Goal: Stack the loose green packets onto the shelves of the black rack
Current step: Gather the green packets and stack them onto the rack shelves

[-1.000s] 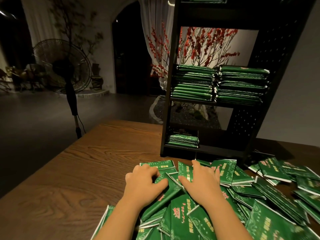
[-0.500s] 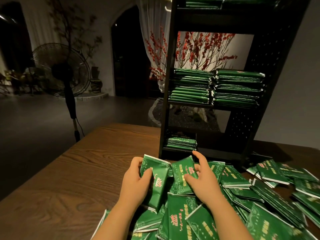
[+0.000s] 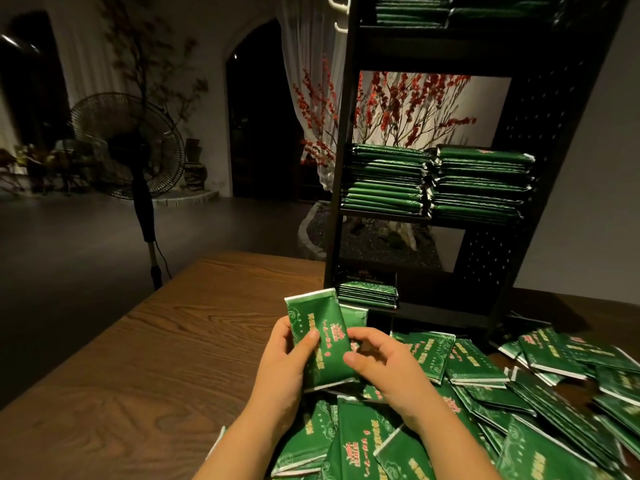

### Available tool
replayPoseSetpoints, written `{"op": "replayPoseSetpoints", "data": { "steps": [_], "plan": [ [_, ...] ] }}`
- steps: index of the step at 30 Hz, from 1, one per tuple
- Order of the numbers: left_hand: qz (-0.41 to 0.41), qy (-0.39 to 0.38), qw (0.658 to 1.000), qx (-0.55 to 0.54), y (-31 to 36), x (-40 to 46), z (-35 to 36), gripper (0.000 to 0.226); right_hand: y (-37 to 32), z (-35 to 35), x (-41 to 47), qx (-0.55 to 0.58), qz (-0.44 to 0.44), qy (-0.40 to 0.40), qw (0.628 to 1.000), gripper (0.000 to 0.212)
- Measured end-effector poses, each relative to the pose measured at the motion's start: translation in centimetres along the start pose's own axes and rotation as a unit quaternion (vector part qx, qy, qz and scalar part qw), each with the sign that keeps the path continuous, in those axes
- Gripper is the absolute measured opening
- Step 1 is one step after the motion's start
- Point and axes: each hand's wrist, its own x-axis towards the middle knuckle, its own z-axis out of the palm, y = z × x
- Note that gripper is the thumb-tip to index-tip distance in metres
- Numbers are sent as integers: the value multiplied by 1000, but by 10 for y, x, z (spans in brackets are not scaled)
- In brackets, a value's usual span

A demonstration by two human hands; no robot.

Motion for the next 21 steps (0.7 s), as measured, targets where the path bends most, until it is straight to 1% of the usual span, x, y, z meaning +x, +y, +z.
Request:
{"op": "replayPoseSetpoints", "data": {
  "steps": [2, 3, 5, 7, 9, 10, 11, 12, 14, 15, 16, 18, 21],
  "plan": [
    [25, -6, 998, 57, -2, 0, -2, 28, -1, 3, 1, 32, -1, -7, 999, 32],
    [40, -11, 996, 82, -4, 0, -3, 34, 0, 4, 2, 47, -7, -4, 999, 40],
    [67, -31, 991, 114, -5, 1, -5, 44, 4, 4, 5, 78, -15, 15, 997, 63],
    [71, -38, 991, 108, -1, 3, -6, 48, 5, 0, 7, 95, -8, 33, 995, 78],
    [51, -24, 993, 108, 3, 8, -7, 42, 7, -5, 10, 101, 12, 59, 993, 76],
    [49, -22, 988, 145, 6, 10, -8, 39, 6, -7, 11, 105, 22, 71, 992, 72],
    [50, -26, 974, 220, 9, 14, -10, 37, 9, -8, 13, 109, 30, 84, 990, 70],
    [51, -36, 947, 316, 12, 18, -11, 37, 11, -10, 16, 117, 42, 99, 987, 72],
    [32, -71, 865, 495, 10, 29, -16, 46, 13, -11, 18, 129, 58, 127, 982, 70],
    [9, -88, 826, 556, 6, 35, -18, 54, 14, -12, 19, 132, 64, 135, 980, 70],
    [-16, -99, 794, 600, 2, 39, -21, 60, 14, -12, 18, 136, 69, 140, 978, 69],
    [-46, -110, 740, 663, -7, 43, -22, 64, 14, -12, 19, 144, 72, 146, 976, 68],
    [-23, -65, 693, 718, -10, 46, -23, 65, 15, -12, 19, 140, 78, 147, 976, 68]
  ]
}}
